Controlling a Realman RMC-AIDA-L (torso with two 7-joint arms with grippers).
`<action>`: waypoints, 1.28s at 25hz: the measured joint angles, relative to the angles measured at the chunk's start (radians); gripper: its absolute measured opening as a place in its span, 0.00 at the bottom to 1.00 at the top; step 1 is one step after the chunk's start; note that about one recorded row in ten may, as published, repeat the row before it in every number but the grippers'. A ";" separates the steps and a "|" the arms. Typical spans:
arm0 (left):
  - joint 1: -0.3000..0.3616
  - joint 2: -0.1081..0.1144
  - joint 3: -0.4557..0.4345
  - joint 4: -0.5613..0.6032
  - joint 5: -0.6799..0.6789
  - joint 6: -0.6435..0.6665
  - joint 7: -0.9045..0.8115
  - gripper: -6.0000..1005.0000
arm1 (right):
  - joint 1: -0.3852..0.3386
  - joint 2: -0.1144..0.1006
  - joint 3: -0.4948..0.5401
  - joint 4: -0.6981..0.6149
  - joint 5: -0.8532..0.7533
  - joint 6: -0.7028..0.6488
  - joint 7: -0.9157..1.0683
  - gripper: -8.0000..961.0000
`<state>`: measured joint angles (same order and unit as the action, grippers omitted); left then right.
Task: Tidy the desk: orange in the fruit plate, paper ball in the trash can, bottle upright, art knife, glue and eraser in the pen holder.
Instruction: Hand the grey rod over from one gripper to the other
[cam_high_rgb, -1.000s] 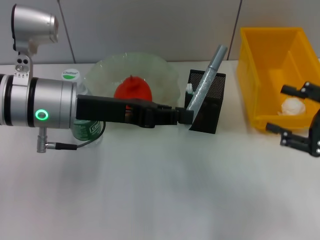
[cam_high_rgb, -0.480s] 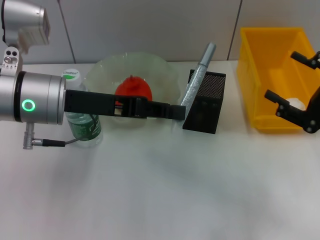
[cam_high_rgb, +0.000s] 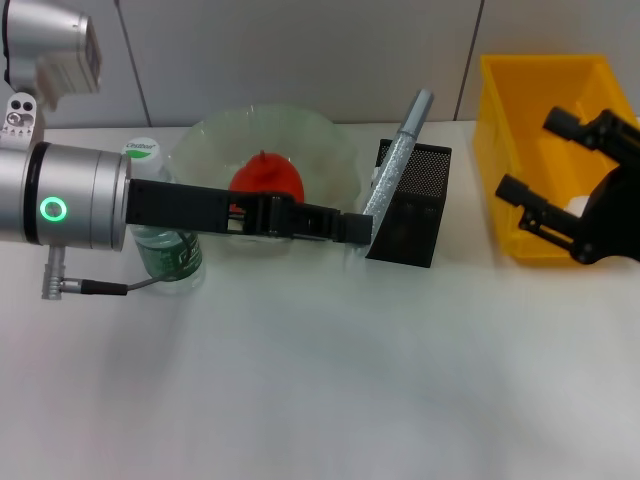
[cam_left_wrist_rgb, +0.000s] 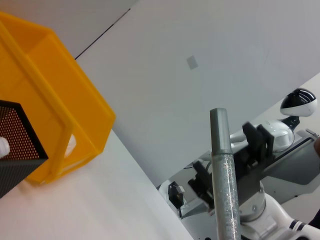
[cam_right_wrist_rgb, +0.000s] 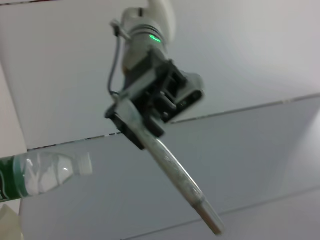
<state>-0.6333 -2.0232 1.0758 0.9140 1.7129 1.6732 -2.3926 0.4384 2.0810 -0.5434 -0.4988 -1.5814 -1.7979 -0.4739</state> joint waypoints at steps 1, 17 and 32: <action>-0.001 0.000 -0.002 0.000 0.000 0.000 -0.003 0.15 | 0.002 0.000 -0.010 0.009 0.001 0.000 -0.030 0.74; 0.006 -0.016 -0.023 -0.085 -0.008 0.020 -0.040 0.15 | 0.077 -0.001 -0.066 0.221 0.003 -0.002 -0.473 0.74; 0.011 -0.018 -0.064 -0.148 -0.009 0.029 -0.038 0.15 | 0.122 -0.001 -0.096 0.334 0.003 0.024 -0.634 0.74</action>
<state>-0.6220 -2.0417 1.0116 0.7665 1.7041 1.7019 -2.4308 0.5604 2.0797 -0.6397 -0.1646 -1.5783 -1.7742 -1.1081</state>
